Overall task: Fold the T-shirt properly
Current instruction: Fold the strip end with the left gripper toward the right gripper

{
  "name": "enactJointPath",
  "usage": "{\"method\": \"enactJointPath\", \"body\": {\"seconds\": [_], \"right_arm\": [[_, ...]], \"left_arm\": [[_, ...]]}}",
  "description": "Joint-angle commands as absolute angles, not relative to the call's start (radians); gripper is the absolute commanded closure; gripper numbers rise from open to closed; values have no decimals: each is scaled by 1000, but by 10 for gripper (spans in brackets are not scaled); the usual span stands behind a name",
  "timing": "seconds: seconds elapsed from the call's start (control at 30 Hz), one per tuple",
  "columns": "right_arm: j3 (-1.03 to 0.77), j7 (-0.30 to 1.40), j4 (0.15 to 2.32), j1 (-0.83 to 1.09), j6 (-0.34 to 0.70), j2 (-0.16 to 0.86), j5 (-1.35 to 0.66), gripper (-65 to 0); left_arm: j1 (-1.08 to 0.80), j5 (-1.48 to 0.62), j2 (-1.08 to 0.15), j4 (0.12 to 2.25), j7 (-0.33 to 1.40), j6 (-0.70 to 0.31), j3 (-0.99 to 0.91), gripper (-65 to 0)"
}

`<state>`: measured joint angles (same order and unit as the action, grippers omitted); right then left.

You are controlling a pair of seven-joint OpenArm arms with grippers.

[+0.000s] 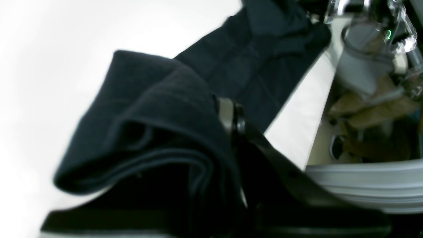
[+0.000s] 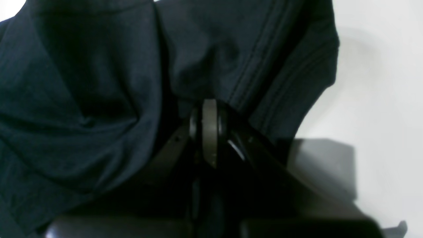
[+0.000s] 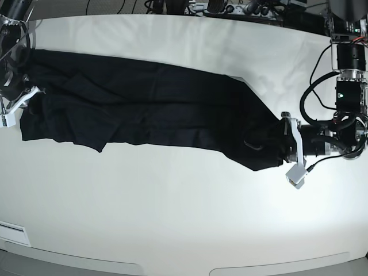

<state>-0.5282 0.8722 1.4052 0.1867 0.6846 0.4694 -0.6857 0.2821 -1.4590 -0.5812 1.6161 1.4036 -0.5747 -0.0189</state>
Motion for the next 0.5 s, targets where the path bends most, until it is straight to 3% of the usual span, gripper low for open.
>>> {"method": "enactJointPath", "body": {"seconds": [0.0,0.17,0.47], "right_arm": [[-529,909,1408,187,677,482,-657,0],[-529,909,1408,188,673,482,-653,0],[-529,918,1408,185,677,483,-657,0]], "left_arm": [[286,-1484,-595,1664,1396,-577,-27,0],[208,-1484,-529,1714,1396,-619,-27,0],[158,-1484,-314,1613,1370,-674,-27,0]]}}
